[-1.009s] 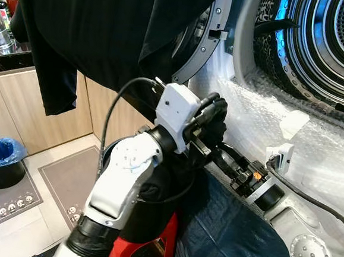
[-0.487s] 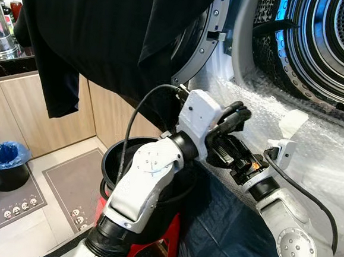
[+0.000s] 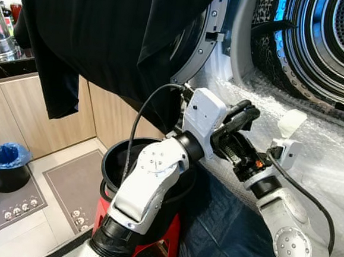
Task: Clothes washing
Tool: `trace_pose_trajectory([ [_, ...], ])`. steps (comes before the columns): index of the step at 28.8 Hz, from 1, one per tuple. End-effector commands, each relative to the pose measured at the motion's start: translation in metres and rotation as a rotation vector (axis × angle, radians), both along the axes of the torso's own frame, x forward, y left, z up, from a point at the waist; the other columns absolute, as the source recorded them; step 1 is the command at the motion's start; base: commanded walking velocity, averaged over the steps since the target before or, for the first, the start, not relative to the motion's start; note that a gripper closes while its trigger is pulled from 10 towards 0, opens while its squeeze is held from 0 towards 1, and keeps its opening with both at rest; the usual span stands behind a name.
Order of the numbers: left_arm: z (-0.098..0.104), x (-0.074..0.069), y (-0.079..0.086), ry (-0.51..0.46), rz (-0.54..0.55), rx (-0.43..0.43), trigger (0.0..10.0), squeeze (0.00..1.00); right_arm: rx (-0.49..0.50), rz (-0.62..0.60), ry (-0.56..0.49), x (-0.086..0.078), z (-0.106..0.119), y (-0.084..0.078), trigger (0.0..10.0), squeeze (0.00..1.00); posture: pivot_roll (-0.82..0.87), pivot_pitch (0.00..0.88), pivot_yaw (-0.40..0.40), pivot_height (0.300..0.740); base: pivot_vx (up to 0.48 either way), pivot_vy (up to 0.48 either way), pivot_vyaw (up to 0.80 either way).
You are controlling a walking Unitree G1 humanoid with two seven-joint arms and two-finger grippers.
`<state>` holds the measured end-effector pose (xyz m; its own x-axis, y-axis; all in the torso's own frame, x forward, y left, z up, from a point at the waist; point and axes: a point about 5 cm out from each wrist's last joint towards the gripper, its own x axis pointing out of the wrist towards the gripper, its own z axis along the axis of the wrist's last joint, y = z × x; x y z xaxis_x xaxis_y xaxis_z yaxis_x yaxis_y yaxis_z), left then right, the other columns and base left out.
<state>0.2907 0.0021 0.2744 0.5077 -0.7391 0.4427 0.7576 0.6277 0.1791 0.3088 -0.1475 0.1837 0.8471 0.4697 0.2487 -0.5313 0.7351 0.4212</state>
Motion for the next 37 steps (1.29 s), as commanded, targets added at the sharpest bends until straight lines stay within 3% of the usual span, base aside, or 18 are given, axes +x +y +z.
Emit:
trace_pose_trajectory([
  [1,0.007,-0.003,-0.004,-0.028,-0.022,-0.003,10.0,0.0,0.026,0.011,-0.067,0.0,0.014,-0.001,10.0,1.0,-0.07,0.0,-0.033,0.74,0.0,0.0,0.0],
  [11,0.007,-0.004,-0.004,-0.02,-0.022,-0.007,10.0,0.0,0.002,0.025,-0.124,-0.004,0.018,0.004,10.0,1.0,-0.07,0.0,-0.039,0.74,0.0,0.0,0.0],
  [12,0.007,-0.004,-0.004,-0.019,-0.024,-0.008,10.0,0.0,-0.002,0.027,-0.129,-0.004,0.018,0.005,10.0,0.16,-0.06,0.0,-0.039,0.74,0.0,0.0,0.0],
  [13,0.007,-0.004,-0.004,-0.019,-0.024,-0.009,10.0,0.0,-0.011,0.03,-0.135,-0.004,0.018,0.006,10.0,0.0,-0.06,0.0,-0.04,0.74,0.0,0.0,0.0],
  [17,0.007,-0.004,-0.004,-0.018,-0.024,-0.011,10.0,0.0,-0.021,0.035,-0.139,-0.005,0.017,0.008,10.0,0.0,-0.06,0.0,-0.041,0.74,0.0,0.0,0.0],
  [23,0.012,-0.004,-0.006,-0.026,-0.031,-0.037,10.0,0.0,-0.147,0.07,-0.148,-0.006,0.008,0.021,10.0,0.0,-0.06,0.0,-0.042,0.74,0.0,0.0,0.0],
  [29,0.015,-0.005,-0.008,-0.03,-0.036,-0.048,10.0,0.0,-0.161,0.072,-0.147,-0.006,0.006,0.022,10.0,0.0,-0.06,0.0,-0.04,0.74,0.0,0.0,0.0],
  [30,0.015,-0.005,-0.008,-0.03,-0.041,-0.048,10.0,0.0,-0.157,0.07,-0.147,-0.006,0.006,0.022,5.6,0.0,-0.06,0.0,-0.04,0.74,0.0,0.0,0.0],
  [32,0.015,-0.006,-0.009,-0.029,-0.044,-0.048,10.0,0.0,-0.153,0.068,-0.147,-0.006,0.006,0.022,5.6,0.0,-0.06,0.0,-0.04,0.74,0.0,0.0,0.0],
  [33,0.015,-0.006,-0.009,-0.029,-0.046,-0.046,10.0,0.0,-0.149,0.065,-0.147,-0.006,0.006,0.021,0.0,0.0,-0.06,0.0,-0.039,0.74,0.0,0.0,0.0],
  [37,0.014,-0.006,-0.009,-0.025,-0.048,-0.043,10.0,0.0,-0.144,0.054,-0.147,-0.005,0.007,0.019,0.0,0.0,-0.06,0.0,-0.038,0.74,0.0,0.0,0.0],
])
